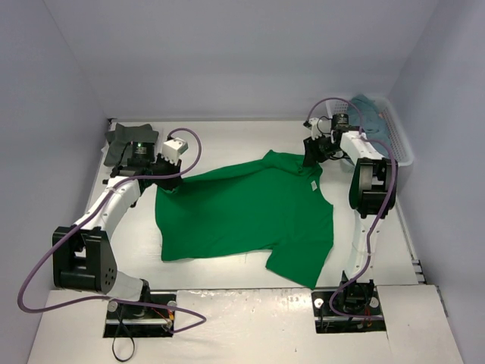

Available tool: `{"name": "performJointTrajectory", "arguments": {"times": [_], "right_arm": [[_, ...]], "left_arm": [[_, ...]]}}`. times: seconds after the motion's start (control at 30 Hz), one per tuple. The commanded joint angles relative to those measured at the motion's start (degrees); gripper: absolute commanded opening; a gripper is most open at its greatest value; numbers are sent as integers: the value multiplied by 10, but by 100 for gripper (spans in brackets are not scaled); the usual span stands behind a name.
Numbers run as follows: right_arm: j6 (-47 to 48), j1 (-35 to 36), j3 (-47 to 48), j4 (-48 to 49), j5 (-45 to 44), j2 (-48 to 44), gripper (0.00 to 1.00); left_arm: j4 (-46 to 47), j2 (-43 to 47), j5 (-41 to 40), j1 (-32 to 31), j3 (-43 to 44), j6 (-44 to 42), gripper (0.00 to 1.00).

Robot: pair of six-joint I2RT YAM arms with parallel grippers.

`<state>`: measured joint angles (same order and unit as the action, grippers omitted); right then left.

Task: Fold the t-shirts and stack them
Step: Fold the tshirt

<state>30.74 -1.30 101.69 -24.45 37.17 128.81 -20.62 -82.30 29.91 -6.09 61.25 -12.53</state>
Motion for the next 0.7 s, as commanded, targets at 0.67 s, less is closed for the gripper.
{"name": "performJointTrajectory", "arguments": {"times": [0.67], "right_arm": [[-6,-7,78,3,45,38,41]], "left_arm": [[27,23,10,9,9,2,0]]}}
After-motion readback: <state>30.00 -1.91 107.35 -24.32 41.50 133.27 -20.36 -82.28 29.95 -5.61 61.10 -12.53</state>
